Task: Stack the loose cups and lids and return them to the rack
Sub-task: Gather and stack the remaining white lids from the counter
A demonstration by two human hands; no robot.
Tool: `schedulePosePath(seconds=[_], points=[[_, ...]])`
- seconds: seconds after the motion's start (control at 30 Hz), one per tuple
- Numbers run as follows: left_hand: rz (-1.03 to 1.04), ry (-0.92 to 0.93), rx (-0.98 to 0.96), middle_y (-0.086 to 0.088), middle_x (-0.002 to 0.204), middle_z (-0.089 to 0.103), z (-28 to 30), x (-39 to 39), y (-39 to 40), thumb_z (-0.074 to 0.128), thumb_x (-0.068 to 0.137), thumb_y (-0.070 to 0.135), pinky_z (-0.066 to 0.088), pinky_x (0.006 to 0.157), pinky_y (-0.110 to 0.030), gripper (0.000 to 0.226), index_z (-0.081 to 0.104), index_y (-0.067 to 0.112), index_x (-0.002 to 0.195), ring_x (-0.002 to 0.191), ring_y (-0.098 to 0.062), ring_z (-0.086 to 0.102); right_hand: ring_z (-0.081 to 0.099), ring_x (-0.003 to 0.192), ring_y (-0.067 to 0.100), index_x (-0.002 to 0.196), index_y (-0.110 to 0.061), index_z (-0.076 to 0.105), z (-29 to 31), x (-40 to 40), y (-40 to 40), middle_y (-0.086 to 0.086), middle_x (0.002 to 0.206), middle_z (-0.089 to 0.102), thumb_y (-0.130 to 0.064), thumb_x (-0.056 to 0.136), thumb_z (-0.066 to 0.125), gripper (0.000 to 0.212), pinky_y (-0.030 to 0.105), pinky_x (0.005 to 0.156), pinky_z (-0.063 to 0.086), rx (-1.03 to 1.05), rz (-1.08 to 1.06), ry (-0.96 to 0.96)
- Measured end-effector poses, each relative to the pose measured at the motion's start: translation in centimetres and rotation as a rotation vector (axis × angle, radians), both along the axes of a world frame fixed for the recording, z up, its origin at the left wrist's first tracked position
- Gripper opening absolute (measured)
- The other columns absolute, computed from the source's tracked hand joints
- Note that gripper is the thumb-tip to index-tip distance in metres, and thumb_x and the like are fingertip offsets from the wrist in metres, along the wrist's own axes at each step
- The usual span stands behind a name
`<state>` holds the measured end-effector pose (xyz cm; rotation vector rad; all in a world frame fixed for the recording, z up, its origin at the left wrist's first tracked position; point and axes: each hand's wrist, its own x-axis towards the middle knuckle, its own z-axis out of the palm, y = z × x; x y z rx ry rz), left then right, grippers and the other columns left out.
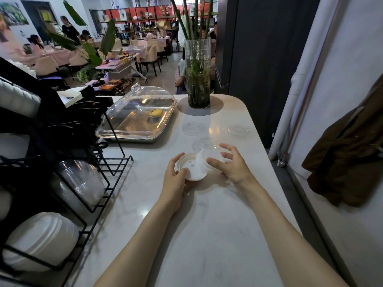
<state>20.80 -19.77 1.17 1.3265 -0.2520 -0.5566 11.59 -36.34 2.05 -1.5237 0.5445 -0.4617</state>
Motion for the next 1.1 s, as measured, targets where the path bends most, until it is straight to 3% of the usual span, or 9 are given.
schedulePosePath(seconds=[0.1, 0.2, 0.27, 0.37, 0.43, 0.53, 0.67, 0.87, 1.1], points=[[-0.004, 0.040, -0.018, -0.013, 0.121, 0.072, 0.1, 0.1, 0.2, 0.048, 0.098, -0.001, 0.064, 0.078, -0.038, 0.049, 0.054, 0.023, 0.139, 0.098, -0.026, 0.075, 0.063, 0.116, 0.022, 0.128, -0.038, 0.055, -0.2, -0.4, 0.1, -0.003, 0.134, 0.053, -0.051, 0.061, 0.088, 0.076, 0.045, 0.092, 0.058, -0.031, 0.061, -0.011], [-0.007, 0.087, -0.045, -0.014, 0.124, 0.071, 0.1, 0.3, 0.2, 0.047, 0.099, -0.001, 0.063, 0.077, -0.035, 0.048, 0.053, 0.021, 0.141, 0.102, -0.026, 0.074, 0.071, 0.106, 0.017, 0.125, -0.035, 0.056, -0.4, -1.2, 0.0, -0.004, 0.135, 0.055, -0.030, 0.066, 0.091, 0.068, 0.031, 0.085, 0.059, -0.111, 0.244, -0.033], [-0.007, 0.111, -0.061, -0.016, 0.127, 0.070, 0.2, 0.3, 0.3, 0.045, 0.100, -0.001, 0.063, 0.080, -0.037, 0.047, 0.052, 0.020, 0.141, 0.108, -0.030, 0.072, 0.068, 0.112, 0.014, 0.132, -0.035, 0.052, -0.7, -1.6, 0.1, -0.007, 0.138, 0.050, -0.023, 0.066, 0.090, 0.078, 0.030, 0.092, 0.057, -0.229, 0.328, 0.037], [-0.008, 0.117, -0.064, -0.018, 0.131, 0.068, 0.2, 0.3, 0.3, 0.043, 0.101, -0.002, 0.063, 0.083, -0.039, 0.047, 0.050, 0.018, 0.143, 0.110, -0.031, 0.070, 0.055, 0.123, 0.010, 0.142, -0.027, 0.046, -1.1, -1.5, 0.5, -0.014, 0.141, 0.040, -0.006, 0.076, 0.073, 0.074, 0.023, 0.097, 0.050, -0.548, 0.298, 0.110], [-0.007, 0.119, -0.065, -0.019, 0.133, 0.067, 0.2, 0.3, 0.3, 0.043, 0.101, -0.003, 0.061, 0.086, -0.041, 0.047, 0.049, 0.016, 0.144, 0.109, -0.030, 0.069, 0.054, 0.113, 0.003, 0.137, -0.025, 0.052, -1.2, -1.3, 0.9, -0.016, 0.135, 0.043, 0.004, 0.080, 0.058, 0.064, 0.019, 0.094, 0.046, -0.683, 0.174, 0.082], [-0.007, 0.115, -0.062, -0.018, 0.133, 0.066, 0.1, 0.4, 0.3, 0.045, 0.102, -0.001, 0.063, 0.085, -0.039, 0.046, 0.051, 0.015, 0.144, 0.112, -0.031, 0.070, 0.061, 0.088, 0.002, 0.121, -0.027, 0.065, -1.3, -1.2, 1.0, -0.018, 0.119, 0.054, -0.003, 0.089, 0.060, 0.040, 0.011, 0.075, 0.045, -0.699, 0.008, -0.015], [-0.008, 0.109, -0.068, -0.018, 0.133, 0.067, -0.1, 0.5, 0.3, 0.045, 0.102, 0.000, 0.062, 0.086, -0.040, 0.043, 0.056, 0.015, 0.141, 0.120, -0.034, 0.067, 0.062, 0.081, 0.002, 0.102, -0.026, 0.069, -0.8, -1.2, 0.8, -0.015, 0.098, 0.063, -0.017, 0.093, 0.065, 0.014, 0.009, 0.063, 0.041, -0.726, -0.237, -0.128], [-0.053, 0.079, -0.083, -0.009, 0.117, 0.077, -0.1, 0.3, 0.2, 0.046, 0.104, 0.006, 0.061, 0.072, -0.032, 0.035, 0.069, 0.020, 0.126, 0.103, -0.023, 0.076, 0.061, 0.076, 0.006, 0.101, -0.026, 0.074, -0.3, -1.3, 0.7, -0.011, 0.088, 0.071, -0.023, 0.097, 0.064, 0.012, 0.011, 0.063, 0.042, -0.529, -0.285, -0.166], [-0.164, 0.018, -0.069, -0.008, 0.127, 0.074, -0.2, 0.3, 0.6, 0.049, 0.108, 0.026, 0.061, 0.080, -0.031, 0.030, 0.070, 0.019, 0.128, 0.114, -0.024, 0.072, 0.055, 0.060, 0.005, 0.080, -0.024, 0.066, -0.9, -0.8, 1.4, -0.011, 0.074, 0.067, -0.022, 0.082, 0.080, 0.014, 0.016, 0.061, 0.045, -0.469, -0.238, -0.085]])
